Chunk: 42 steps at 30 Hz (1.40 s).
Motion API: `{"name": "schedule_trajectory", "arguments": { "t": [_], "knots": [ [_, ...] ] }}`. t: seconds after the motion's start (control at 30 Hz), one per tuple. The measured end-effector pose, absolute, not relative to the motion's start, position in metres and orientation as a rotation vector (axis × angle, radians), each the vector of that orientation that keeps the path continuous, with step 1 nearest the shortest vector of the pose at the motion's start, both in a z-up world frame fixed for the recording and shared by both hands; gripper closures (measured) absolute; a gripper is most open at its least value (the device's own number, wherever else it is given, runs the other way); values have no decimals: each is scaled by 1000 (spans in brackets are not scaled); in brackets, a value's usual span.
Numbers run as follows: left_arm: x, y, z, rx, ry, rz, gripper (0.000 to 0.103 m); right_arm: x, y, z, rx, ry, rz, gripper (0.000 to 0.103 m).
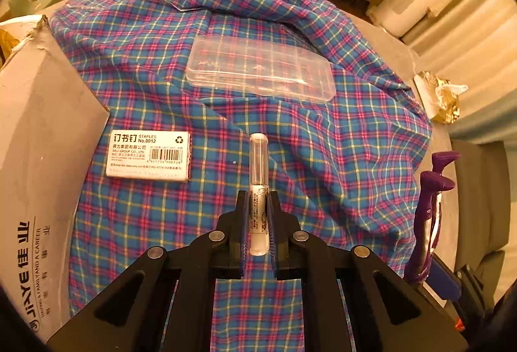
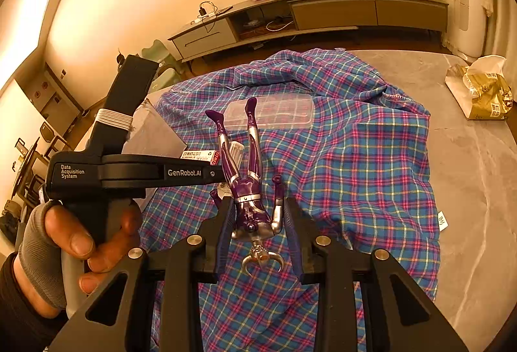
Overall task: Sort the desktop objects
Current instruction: 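Carry the vial and purple figure over the cardboard box with both tools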
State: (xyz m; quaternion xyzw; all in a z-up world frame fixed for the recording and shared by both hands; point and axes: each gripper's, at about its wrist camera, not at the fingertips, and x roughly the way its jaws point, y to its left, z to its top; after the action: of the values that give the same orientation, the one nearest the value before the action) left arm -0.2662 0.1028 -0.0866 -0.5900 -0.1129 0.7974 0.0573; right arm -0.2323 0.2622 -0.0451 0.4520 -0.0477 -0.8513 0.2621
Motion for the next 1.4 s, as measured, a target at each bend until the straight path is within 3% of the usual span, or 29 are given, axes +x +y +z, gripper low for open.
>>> {"name": "schedule_trajectory", "arguments": {
  "t": [0.23, 0.43, 0.87, 1.4],
  "knots": [
    [-239, 102, -67, -1741, -188, 2458, 92, -229, 261, -44, 1218, -114, -2302, 71],
    [-203, 93, -50, -1686, -158, 2466, 92, -218, 252, -38, 1202, -116, -2296, 71],
    [-114, 65, -26, -1584, -213, 2425, 92, -160, 231, -46, 1236, -129, -2262, 71],
    [-58, 7, 1, -1448, -319, 2464, 93, -84, 176, -46, 1172, -7, -2267, 71]
  ]
}}
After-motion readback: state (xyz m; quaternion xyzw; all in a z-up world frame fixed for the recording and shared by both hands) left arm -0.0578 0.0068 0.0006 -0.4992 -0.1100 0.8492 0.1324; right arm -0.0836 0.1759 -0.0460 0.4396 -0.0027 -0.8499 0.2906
